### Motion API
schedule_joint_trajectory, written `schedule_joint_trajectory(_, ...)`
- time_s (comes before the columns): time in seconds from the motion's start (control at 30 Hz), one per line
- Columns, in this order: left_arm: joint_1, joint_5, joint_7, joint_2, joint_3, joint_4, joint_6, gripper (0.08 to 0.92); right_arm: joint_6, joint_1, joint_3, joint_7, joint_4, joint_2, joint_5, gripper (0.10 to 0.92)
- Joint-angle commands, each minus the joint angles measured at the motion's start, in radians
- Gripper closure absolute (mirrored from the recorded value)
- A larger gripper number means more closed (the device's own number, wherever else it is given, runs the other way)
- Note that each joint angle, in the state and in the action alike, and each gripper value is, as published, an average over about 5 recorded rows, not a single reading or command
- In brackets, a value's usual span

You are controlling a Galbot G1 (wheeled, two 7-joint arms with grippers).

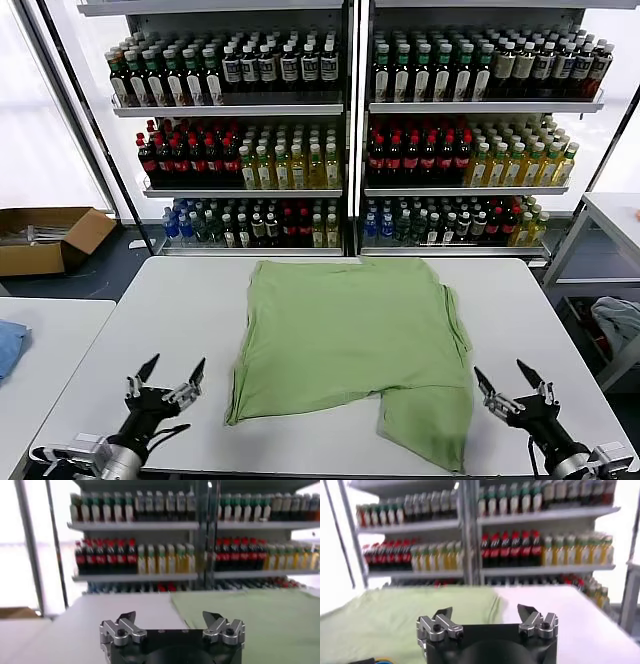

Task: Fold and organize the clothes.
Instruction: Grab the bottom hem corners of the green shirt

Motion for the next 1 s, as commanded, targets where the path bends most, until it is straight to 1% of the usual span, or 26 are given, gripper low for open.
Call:
schedule_joint_trajectory(0.03, 0.004, -0.066, -0.080, 0.087, 0.140, 0.019, 0.149, 0.177, -0.088, -0.114, -0.053, 0.020, 0.054, -0.035, -0.044, 0.203)
schedule_joint_trajectory(0.27, -0.003, -0.076, -0.086, 0.104, 0.152, 0.026, 0.183, 0.177, -0.087, -0.111, -0.104, 0.027, 0.035, -0.014, -0.056, 0.203)
schedule_joint_trajectory(0.57, -0.025, -0.089, -0.098, 0.089, 0.164, 0.049, 0.194, 0.177, -0.083, -0.088, -0.171, 0.046, 0.000, -0.004, -0.063, 0.214)
schedule_joint_trajectory(0.63, -0.034, -0.095, -0.113, 0.081, 0.168, 0.058, 0.194, 0.177, -0.077, -0.084, -0.182, 0.048, -0.007, -0.001, -0.063, 0.250)
schedule_joint_trajectory(0.83, -0.041, -0.094, -0.153, 0.051, 0.185, 0.068, 0.191, 0.177, -0.056, -0.072, -0.197, 0.050, -0.023, 0.002, -0.060, 0.405)
schedule_joint_trajectory(1.0, -0.040, -0.089, -0.170, 0.039, 0.192, 0.064, 0.189, 0.194, -0.037, -0.064, -0.198, 0.047, -0.032, 0.001, -0.052, 0.552)
